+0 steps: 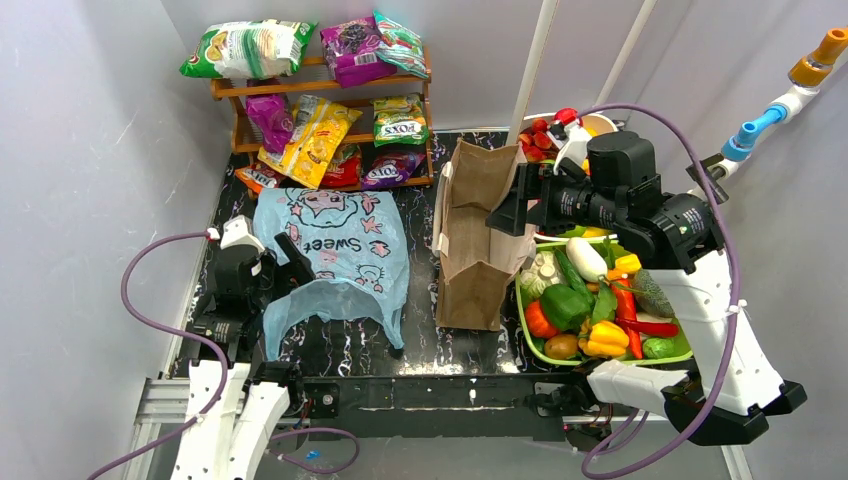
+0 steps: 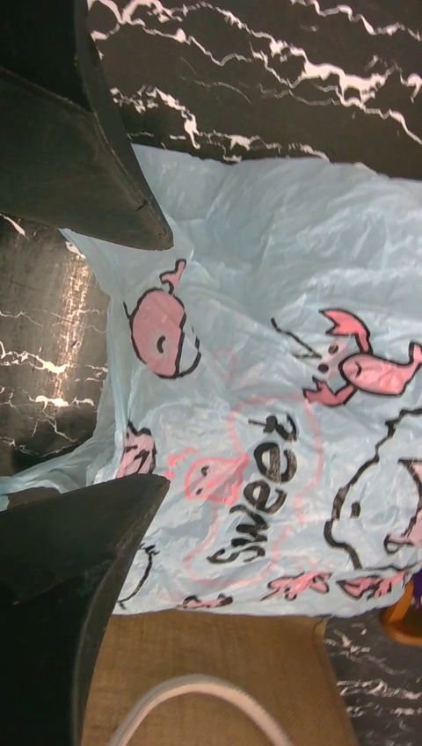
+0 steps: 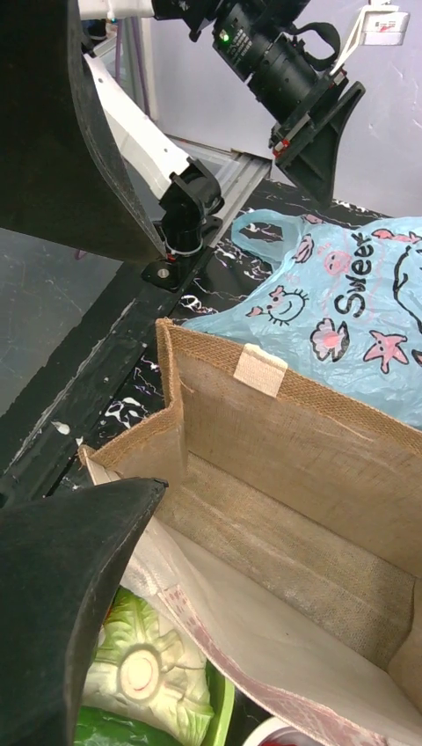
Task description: Place the food into the grocery bag and tie it
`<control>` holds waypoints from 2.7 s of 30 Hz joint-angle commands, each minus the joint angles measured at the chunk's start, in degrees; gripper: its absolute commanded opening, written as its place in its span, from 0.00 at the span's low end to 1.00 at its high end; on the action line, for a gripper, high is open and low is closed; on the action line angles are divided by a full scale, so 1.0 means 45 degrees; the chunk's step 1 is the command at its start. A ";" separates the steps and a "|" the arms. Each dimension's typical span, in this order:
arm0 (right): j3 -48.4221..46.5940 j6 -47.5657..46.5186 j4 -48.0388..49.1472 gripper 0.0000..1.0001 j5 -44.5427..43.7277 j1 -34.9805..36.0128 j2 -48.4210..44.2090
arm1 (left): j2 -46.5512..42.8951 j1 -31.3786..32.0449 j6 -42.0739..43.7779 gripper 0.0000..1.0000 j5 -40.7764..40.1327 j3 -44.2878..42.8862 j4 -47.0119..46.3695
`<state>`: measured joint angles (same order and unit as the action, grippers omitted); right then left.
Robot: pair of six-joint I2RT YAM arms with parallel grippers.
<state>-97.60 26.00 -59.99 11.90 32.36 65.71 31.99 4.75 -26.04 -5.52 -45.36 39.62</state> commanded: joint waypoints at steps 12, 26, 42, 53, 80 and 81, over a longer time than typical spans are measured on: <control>-0.1320 0.0109 -0.0750 0.98 -0.0058 0.0495 0.0592 | -0.0381 0.0056 -0.0200 0.99 -0.0589 -0.0641 0.0883; -0.0842 0.0810 -0.2559 0.98 -0.4216 0.0563 0.0013 | -0.1377 0.1420 0.0094 1.00 0.0381 -0.0394 0.0838; 0.2578 0.2799 -0.2760 0.98 -0.6934 0.0552 -0.2474 | 0.1442 0.2656 0.3719 0.95 0.3023 -0.3128 0.2913; 0.4026 0.3501 -0.2656 0.98 -0.6267 0.0559 -0.3283 | 0.3175 0.8168 0.6747 0.98 -0.2649 -0.2985 0.2969; 0.4312 0.3522 -0.1866 0.98 -0.4947 0.0555 -0.4312 | 0.5115 1.0037 1.3791 0.42 -0.8642 0.0545 -0.2310; 0.4307 0.3520 -0.1875 0.98 -0.4930 0.0559 -0.4342 | 0.5267 1.0037 1.3516 0.35 -0.8603 0.0244 -0.2137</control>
<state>-78.19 41.67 -71.20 -11.49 34.63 47.18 54.30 49.65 33.17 -40.49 -42.74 33.39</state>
